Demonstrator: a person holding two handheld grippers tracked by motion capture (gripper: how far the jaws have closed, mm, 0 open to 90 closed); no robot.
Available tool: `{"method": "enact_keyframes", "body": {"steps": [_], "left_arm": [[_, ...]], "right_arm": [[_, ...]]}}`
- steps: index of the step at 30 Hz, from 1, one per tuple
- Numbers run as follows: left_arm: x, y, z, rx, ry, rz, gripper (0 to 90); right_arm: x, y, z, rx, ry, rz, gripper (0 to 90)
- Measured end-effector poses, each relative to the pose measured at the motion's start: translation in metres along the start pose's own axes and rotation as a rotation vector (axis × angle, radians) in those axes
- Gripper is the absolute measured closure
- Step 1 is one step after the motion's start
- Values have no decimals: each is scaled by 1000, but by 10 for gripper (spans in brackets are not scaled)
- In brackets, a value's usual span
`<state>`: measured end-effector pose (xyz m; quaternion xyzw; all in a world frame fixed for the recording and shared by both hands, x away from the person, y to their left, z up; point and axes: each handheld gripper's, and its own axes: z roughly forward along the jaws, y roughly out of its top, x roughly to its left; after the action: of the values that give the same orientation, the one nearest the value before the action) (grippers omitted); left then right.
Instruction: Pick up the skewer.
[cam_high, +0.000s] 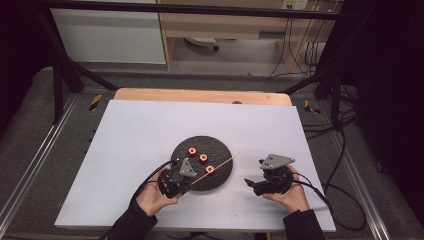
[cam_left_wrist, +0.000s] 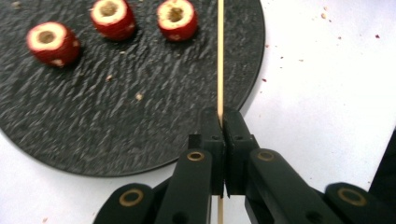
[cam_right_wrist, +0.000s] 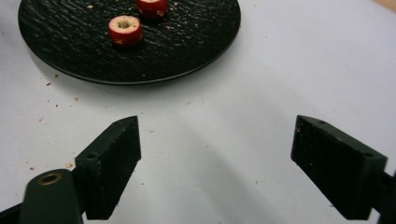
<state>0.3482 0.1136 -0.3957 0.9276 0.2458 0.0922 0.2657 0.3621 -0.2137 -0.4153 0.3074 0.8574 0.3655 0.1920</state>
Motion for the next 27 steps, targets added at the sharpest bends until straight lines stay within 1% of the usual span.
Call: {"method": "enact_keyframes", "body": {"steps": [2,4,8,13,17,19,22,23,25,26,27], "left_arm": [[1,-5,-2,-19,12,-15,886],[3,-11,-5,-46,20,-37,886],[7,-22,-9,-84,39,-66,886],[12,-38,-16,-140,59,-117,886],[16,-51,-18,-166,66,-157,886],[17,-58,-20,-174,73,-171,886],[20,-65,-22,-185,79,-191,886],[21,-68,-22,-190,82,-198,886],[22,-72,-23,-201,84,-208,886],[22,-74,-23,-201,83,-211,886],[22,-76,-23,-204,86,-212,886]], "right_arm": [[-1,-2,1,15,12,41,135],[-2,-2,2,30,18,63,117],[-2,-2,5,52,38,105,92],[-4,1,8,42,48,170,49],[-4,4,8,38,56,210,34],[-4,6,9,37,61,211,26],[-2,11,10,52,67,216,19],[-2,13,12,47,68,215,19],[-1,16,13,48,77,225,17],[0,19,13,51,86,238,17],[0,20,14,47,84,231,16]]}}
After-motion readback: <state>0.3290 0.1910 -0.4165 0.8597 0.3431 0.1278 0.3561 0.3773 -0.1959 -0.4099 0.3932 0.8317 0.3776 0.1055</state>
